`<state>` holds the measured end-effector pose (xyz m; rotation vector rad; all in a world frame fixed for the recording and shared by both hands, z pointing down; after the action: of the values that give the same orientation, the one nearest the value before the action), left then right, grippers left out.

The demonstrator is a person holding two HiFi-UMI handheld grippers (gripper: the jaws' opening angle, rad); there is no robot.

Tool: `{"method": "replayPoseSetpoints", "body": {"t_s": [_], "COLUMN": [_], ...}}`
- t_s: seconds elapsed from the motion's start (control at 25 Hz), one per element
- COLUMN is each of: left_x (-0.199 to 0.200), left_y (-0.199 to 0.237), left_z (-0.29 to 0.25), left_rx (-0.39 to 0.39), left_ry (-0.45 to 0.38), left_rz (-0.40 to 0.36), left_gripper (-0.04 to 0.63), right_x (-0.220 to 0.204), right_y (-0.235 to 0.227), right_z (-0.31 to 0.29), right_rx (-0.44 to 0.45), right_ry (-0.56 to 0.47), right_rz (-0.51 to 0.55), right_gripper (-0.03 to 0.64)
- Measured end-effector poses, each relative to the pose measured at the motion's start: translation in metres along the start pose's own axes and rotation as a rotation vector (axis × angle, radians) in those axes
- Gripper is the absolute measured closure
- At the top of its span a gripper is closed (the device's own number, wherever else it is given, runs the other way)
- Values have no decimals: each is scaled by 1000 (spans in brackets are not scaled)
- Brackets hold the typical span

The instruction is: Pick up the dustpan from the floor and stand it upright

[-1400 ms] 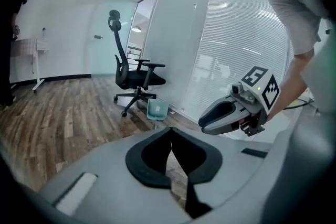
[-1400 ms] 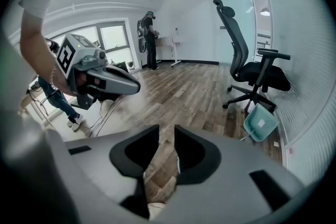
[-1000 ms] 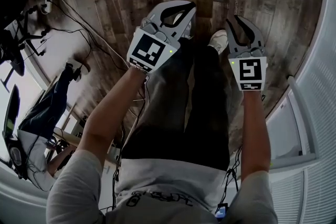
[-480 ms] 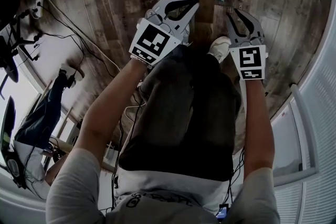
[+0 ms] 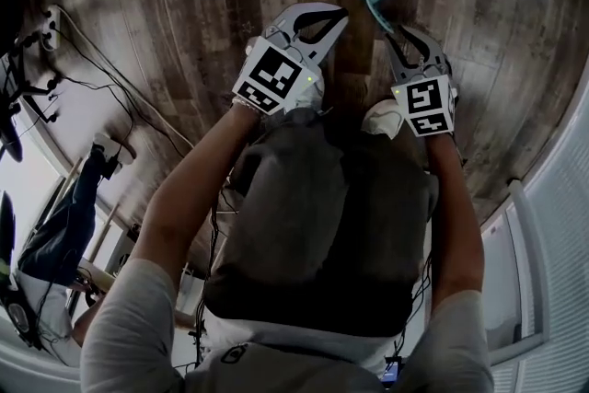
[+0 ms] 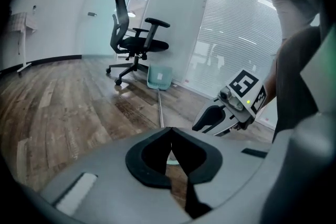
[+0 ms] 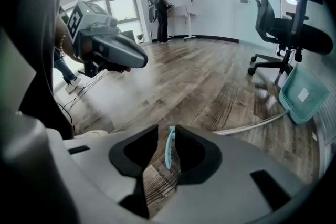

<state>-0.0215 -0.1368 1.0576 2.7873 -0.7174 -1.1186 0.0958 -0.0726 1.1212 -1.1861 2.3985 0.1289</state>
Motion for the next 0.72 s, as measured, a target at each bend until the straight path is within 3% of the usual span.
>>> {"method": "replayPoseSetpoints", "body": {"t_s": [0.28,0.52,0.72], "left_x": [-59,-104,-119], "left_y": [18,19,21], "left_z": [-75,-114,-131], "left_rx": [-35,-76,-86], "left_ry": [43,62,53], "left_rz": [-33,-41,-43], "left_gripper": [594,594,594], "right_x": [-42,-61,-67], "right_y": [8,6,-2], "right_z": [-90,-140,-152], "right_rx": [52,-20,-45], "right_ry": [57,45,2], "right_rz": [128,158,157], "right_gripper": [523,517,520]}}
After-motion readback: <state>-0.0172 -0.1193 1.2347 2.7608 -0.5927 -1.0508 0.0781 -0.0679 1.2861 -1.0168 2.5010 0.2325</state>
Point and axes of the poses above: the fingertips, and each gripper's own axes: z backward along the fingers, y to its left, x out of its top, the point moved 4 cm from there along z, backward along the fingers, and after that the axes turned 12 degrees about y, right-handed, at the moved point
